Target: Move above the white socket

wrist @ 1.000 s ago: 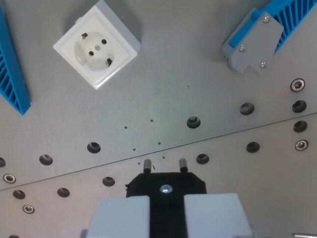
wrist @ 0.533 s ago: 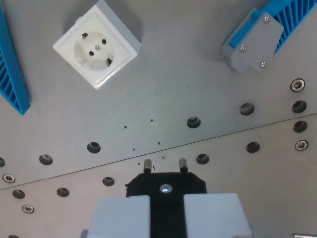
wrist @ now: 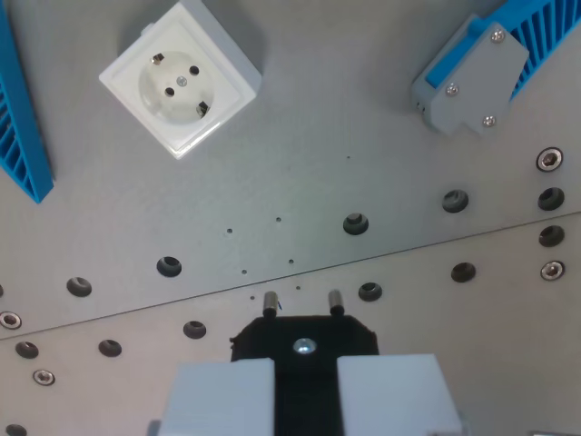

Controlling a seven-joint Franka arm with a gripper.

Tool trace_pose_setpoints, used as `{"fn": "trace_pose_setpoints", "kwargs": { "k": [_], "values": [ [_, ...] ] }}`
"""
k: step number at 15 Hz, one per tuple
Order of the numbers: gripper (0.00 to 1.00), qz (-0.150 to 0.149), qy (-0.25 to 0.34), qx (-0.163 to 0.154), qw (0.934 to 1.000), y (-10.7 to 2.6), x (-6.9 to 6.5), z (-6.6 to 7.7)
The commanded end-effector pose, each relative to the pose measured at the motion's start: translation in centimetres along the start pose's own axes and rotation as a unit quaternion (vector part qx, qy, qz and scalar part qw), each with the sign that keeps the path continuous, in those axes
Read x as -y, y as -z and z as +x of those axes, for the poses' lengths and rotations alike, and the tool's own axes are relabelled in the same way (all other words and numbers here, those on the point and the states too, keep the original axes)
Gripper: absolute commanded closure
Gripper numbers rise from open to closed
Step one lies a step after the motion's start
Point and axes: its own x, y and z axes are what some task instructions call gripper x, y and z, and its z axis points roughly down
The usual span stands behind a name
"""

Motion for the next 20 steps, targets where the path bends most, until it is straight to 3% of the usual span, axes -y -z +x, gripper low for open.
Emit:
{"fn": "trace_pose_setpoints", "kwargs": {
  "k": [1, 11, 20],
  "values": [
    [1.00, 0.004, 0.046, -0.015, 0.9988, -0.9, 0.3, 0.3],
    [1.00, 0.008, 0.124, -0.024, 0.9920, -3.8, 1.5, 0.6],
    [1.00, 0.009, 0.201, -0.033, 0.9790, -7.1, 2.8, 0.8]
  ]
}}
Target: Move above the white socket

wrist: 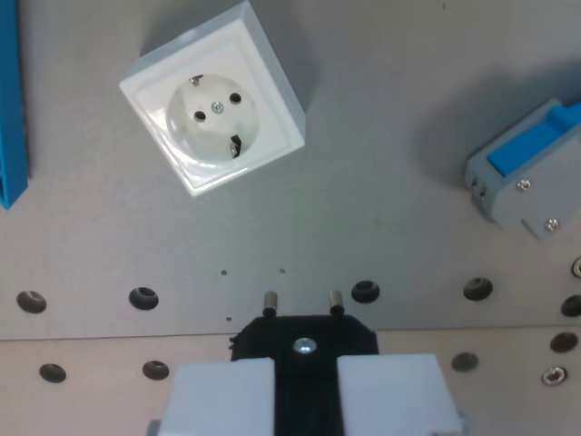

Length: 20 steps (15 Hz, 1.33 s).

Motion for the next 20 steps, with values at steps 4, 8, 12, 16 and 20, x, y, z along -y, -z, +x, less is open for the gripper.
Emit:
{"fn": "trace_pose_setpoints", "kwargs": {
  "k": [4, 8, 12, 16, 20],
  "values": [
    [1.00, 0.005, 0.119, -0.049, 0.9917, -2.5, 1.0, 0.0],
    [1.00, 0.003, 0.147, -0.048, 0.9880, -4.1, 1.6, 0.4],
    [1.00, 0.000, 0.169, -0.047, 0.9846, -5.6, 2.1, 0.8],
    [1.00, -0.003, 0.185, -0.042, 0.9818, -6.7, 2.6, 1.2],
    [1.00, -0.004, 0.195, -0.036, 0.9801, -7.7, 2.9, 1.6]
  ]
}}
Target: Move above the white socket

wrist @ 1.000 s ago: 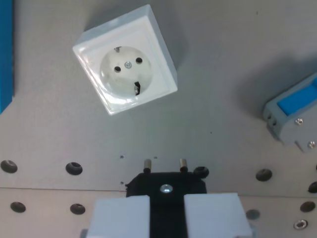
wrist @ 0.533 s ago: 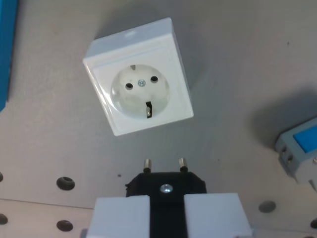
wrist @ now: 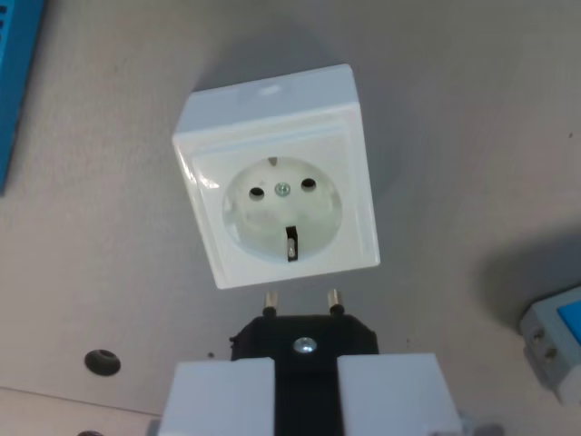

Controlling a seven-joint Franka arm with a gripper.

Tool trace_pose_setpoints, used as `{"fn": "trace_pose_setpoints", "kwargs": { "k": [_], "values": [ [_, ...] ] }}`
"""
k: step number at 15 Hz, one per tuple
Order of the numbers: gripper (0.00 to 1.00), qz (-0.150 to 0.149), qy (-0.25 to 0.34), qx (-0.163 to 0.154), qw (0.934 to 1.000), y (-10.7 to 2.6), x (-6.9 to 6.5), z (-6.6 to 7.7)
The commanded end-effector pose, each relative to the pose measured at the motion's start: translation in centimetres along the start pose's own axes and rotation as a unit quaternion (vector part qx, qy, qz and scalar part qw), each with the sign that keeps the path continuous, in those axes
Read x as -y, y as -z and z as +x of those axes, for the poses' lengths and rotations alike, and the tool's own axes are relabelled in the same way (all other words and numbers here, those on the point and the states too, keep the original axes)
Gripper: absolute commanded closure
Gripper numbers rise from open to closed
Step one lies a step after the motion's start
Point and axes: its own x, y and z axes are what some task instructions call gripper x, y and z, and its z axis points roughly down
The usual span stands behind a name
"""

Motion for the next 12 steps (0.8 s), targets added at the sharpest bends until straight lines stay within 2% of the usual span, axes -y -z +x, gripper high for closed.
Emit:
{"fn": "trace_pose_setpoints", "kwargs": {
  "k": [1, 12],
  "values": [
    [1.00, -0.009, 0.064, -0.033, 0.9974, -1.0, 0.2, 0.3],
    [1.00, -0.007, 0.059, -0.018, 0.9981, -2.5, 0.5, 1.3]
  ]
}}
